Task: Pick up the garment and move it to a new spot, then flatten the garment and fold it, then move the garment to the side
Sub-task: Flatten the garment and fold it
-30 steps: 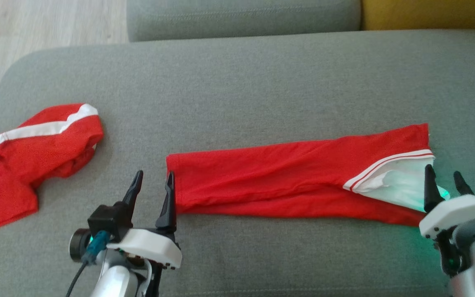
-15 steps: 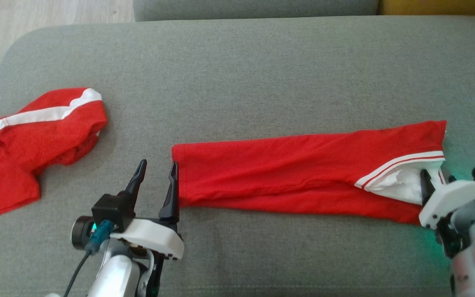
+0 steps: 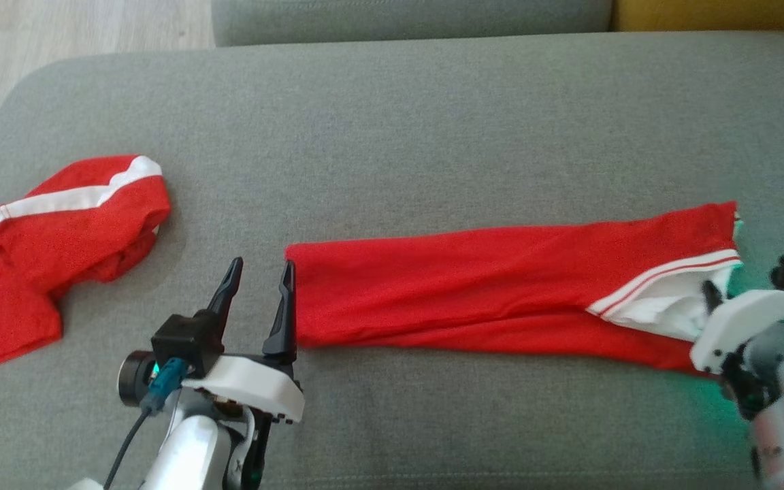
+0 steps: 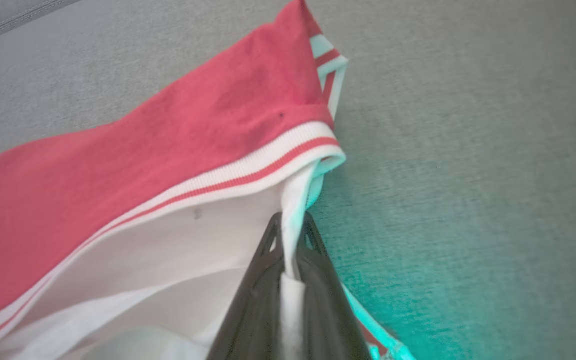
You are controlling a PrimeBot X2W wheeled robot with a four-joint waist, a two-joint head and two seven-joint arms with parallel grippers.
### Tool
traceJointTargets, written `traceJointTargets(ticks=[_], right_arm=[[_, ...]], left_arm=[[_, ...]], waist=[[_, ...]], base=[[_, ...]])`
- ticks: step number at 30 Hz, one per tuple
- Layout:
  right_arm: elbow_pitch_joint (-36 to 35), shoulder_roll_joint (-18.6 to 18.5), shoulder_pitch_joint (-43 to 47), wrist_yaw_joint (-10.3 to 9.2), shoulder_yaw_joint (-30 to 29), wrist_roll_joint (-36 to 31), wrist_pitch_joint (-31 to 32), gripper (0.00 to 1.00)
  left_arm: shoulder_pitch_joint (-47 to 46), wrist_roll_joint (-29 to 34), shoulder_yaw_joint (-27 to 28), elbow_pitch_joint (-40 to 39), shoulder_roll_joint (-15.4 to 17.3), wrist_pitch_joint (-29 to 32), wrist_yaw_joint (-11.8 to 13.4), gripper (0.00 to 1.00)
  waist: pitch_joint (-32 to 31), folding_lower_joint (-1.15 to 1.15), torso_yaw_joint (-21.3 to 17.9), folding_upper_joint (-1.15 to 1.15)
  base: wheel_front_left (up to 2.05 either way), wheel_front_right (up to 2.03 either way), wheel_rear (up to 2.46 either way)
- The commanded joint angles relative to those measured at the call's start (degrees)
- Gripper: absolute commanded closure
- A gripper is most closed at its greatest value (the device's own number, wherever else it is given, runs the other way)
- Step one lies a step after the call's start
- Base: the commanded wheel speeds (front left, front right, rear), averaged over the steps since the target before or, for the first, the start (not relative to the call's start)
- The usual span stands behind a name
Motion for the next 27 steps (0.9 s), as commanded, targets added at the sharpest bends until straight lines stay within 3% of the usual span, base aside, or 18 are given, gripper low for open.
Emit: traceJointTargets(ticks=[1, 8, 12, 19, 27], right_arm=[[-1.1, -2.5, -0.9, -0.05, 0.0, -0.8, -1.1, 1.0], [0.6, -8.9, -3.1, -0.05, -9.9, -12.3, -4.0, 1.0], [0.6, -7.0, -4.7, -0.05, -14.2, -17.9, -3.9, 1.0], [-2.3, -1.2, -6.0, -0.05, -9.3, -16.9, -1.5, 1.0], [-13.9, 6.0, -3.6, -0.05, 1.3, -3.2, 6.6, 1.0]], left_arm=[[-2.1, -0.2, 1.7, -1.6, 0.0, -0.7, 0.2, 0.0], [-1.5, -0.6, 1.3, -1.7, 0.0, -0.7, 0.3, 0.0], [-1.0, -1.0, 1.4, -1.7, 0.0, -0.7, 0.6, 0.0], [0.3, -1.8, 1.4, -1.5, 0.0, -0.7, 0.9, 0.0], [1.6, -2.9, 0.9, -1.8, 0.0, -0.7, 1.4, 0.0]], waist=[[-0.5, 0.0, -0.3, 0.0], [-1.8, 0.0, -0.7, 0.0], [-2.9, 0.0, -1.1, 0.0], [-5.5, 0.0, -2.7, 0.0], [-7.8, 0.0, -3.9, 0.0]], base=[[0.0, 0.0, 0.0], [0.0, 0.0, 0.0], [0.0, 0.0, 0.0], [0.0, 0.0, 0.0], [0.0, 0.0, 0.0]])
